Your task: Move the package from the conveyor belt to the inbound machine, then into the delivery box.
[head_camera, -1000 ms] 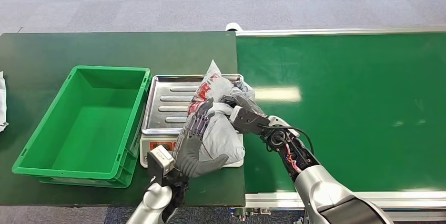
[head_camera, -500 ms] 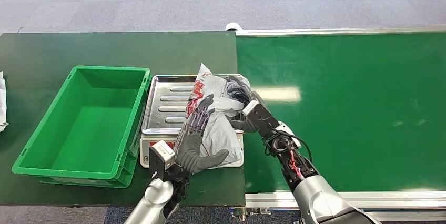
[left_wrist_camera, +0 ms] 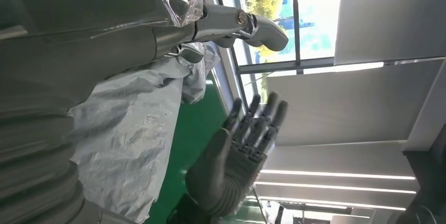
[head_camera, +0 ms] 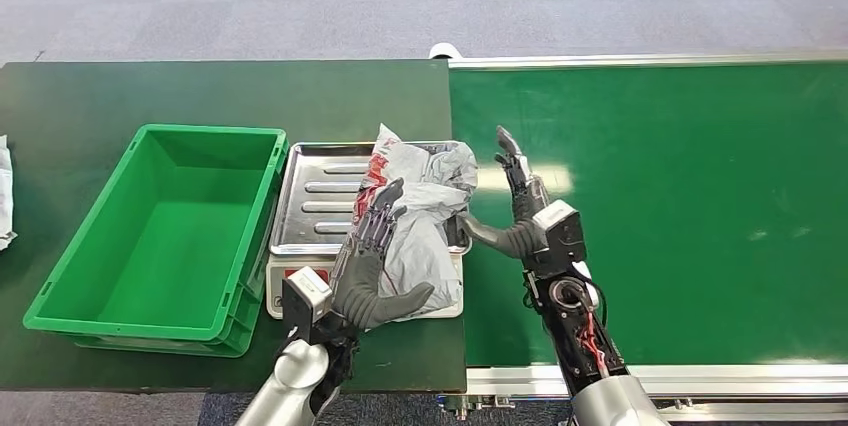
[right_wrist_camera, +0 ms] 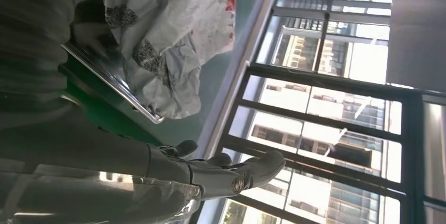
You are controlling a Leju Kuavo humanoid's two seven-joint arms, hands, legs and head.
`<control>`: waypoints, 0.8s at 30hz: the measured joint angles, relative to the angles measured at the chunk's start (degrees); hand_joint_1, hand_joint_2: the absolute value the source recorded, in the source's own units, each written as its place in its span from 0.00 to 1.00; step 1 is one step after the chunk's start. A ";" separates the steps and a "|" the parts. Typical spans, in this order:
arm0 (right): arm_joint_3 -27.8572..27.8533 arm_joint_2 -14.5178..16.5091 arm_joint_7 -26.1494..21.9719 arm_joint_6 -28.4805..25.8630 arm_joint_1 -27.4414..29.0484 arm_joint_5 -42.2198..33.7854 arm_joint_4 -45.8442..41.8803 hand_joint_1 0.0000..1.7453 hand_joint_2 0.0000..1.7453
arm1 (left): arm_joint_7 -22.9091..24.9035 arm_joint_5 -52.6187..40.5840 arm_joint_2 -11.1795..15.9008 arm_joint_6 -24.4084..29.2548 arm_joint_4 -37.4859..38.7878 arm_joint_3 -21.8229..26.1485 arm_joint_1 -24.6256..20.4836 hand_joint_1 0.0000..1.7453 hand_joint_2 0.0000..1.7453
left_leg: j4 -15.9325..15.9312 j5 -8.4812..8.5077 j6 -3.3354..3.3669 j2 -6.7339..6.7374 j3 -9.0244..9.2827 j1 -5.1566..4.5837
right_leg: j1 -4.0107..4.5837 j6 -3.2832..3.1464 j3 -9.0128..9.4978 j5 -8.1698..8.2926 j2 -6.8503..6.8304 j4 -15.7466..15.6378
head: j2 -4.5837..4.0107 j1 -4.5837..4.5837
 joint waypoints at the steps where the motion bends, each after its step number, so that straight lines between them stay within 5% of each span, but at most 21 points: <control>1: -0.45 -0.10 0.44 0.00 0.96 -0.26 -2.02 0.00 1.00 | 0.00 0.01 0.07 0.16 0.00 0.08 0.03 0.00 1.00 | 0.00 0.00 0.00 -0.01 0.00 0.00 | 0.00 0.00 0.00 0.00 -0.01 0.00 | 0.00 0.01; 18: -7.31 -0.97 3.85 2.36 16.18 -4.02 -20.38 0.00 1.00 | 0.40 -12.52 1.42 14.57 -0.33 0.67 1.53 0.00 1.00 | -0.01 -0.02 0.00 0.00 -0.02 0.00 | 0.00 0.00 0.00 -0.01 -0.01 -0.01 | 0.00 0.00; 24: -8.73 -0.99 4.33 4.13 17.99 -6.50 -20.84 0.00 1.00 | 7.72 -25.17 1.70 23.45 -0.33 0.71 2.07 0.00 1.00 | -0.01 -0.02 0.00 -0.01 -0.03 0.00 | 0.00 0.00 0.01 -0.01 -0.01 -0.01 | 0.00 0.00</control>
